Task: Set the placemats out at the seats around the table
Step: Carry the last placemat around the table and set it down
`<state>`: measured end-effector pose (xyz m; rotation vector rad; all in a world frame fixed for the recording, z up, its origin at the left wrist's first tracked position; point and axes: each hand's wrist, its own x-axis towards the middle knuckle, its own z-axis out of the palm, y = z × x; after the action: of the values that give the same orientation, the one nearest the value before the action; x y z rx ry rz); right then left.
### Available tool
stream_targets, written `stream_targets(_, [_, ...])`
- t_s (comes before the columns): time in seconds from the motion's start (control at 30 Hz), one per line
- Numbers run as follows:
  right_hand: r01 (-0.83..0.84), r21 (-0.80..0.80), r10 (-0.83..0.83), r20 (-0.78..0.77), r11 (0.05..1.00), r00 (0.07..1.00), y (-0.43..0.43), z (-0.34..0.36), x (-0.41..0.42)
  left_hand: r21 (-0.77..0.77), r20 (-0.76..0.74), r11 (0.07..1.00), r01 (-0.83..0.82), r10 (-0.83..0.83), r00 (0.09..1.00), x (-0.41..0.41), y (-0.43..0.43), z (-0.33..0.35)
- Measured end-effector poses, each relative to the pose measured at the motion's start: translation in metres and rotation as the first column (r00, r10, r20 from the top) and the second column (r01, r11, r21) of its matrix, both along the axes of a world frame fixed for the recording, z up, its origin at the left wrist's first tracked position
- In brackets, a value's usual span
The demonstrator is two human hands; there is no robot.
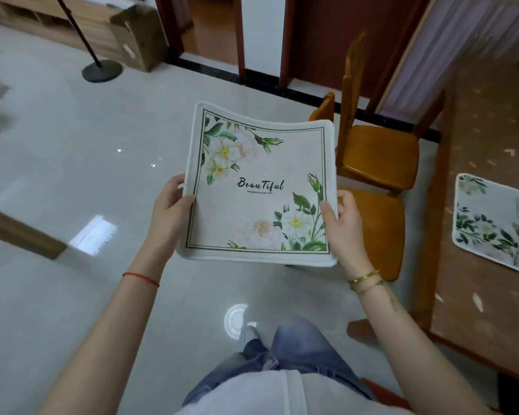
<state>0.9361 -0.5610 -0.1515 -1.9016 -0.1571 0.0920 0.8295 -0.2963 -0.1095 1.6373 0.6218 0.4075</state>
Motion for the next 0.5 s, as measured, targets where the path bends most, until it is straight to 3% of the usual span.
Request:
stream_targets(0.23, [0.007, 0.015, -0.007, 0.017, 1.0, 1.0, 0.081, 0.006, 0.065, -0.009, 0.032, 1.0, -0.003, 0.003, 0.999, 0.068, 0.085, 0.003])
stream_targets(0.5, [0.087, 0.034, -0.088, 0.033, 0.996, 0.996, 0.16, -0.003, 0.194, 0.004, 0.078, 0.997, 0.075, -0.075, 0.994, 0.217, 0.168, 0.004])
